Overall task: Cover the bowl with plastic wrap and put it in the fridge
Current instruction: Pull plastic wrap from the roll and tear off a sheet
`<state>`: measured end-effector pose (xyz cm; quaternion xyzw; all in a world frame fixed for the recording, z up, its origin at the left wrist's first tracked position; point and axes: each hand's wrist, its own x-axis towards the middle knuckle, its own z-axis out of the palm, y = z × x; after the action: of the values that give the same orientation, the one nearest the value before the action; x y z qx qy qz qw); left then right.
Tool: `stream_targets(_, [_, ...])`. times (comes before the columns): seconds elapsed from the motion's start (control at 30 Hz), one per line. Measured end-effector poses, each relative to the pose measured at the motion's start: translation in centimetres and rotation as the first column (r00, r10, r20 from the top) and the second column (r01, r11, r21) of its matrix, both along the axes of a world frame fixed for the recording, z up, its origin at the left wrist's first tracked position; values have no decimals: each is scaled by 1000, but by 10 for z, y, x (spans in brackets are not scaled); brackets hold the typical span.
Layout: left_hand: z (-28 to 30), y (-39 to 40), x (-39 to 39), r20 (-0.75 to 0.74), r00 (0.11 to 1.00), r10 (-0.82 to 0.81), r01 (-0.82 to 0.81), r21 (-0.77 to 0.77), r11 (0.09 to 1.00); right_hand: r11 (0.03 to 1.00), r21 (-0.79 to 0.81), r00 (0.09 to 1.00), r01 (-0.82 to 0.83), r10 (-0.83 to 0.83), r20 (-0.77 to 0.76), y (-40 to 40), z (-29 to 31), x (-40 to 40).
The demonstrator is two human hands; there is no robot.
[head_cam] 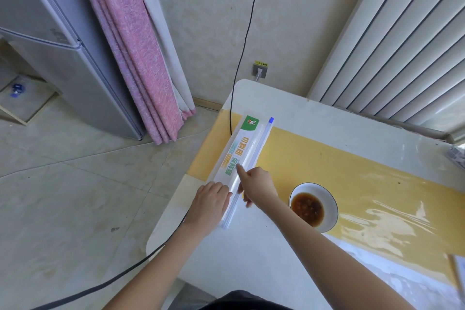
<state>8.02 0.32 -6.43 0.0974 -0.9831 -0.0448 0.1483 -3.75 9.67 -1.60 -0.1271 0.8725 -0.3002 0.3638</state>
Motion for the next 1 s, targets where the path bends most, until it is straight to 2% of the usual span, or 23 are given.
stream_targets(0.07, [1,1,-2,-13,1000,-16,16,33,999,998,32,998,-54,54,23,-6,2,3])
stream_targets(0.23, [6,2,1,-19,999,-32,33,62,997,992,100,994,-71,79,-76,-28,4,-5])
stream_targets(0.4, [8,6,7,-70,997,-23,30,106,994,953,300,984,-28,80,-159,-44,6,-22])
stream_targets(0.53, [12,7,10,-87,996,-25,38,152,988,943,334,969,5,78,-235,-51,5,-34])
stream_targets(0.63, [13,6,9,-45,998,-35,43,183,982,943,332,976,32,43,-215,-54,7,-48])
stream_targets(0.73, [14,5,6,-39,999,-12,22,253,967,975,211,993,63,-41,-109,-53,8,-60])
stream_targets(0.83, [19,7,8,-64,997,31,-9,327,945,997,23,992,69,-67,-104,-46,9,-64])
stream_targets(1.0, [28,9,10,-49,998,50,-22,468,883,949,-258,979,182,-199,-43,-29,12,-53])
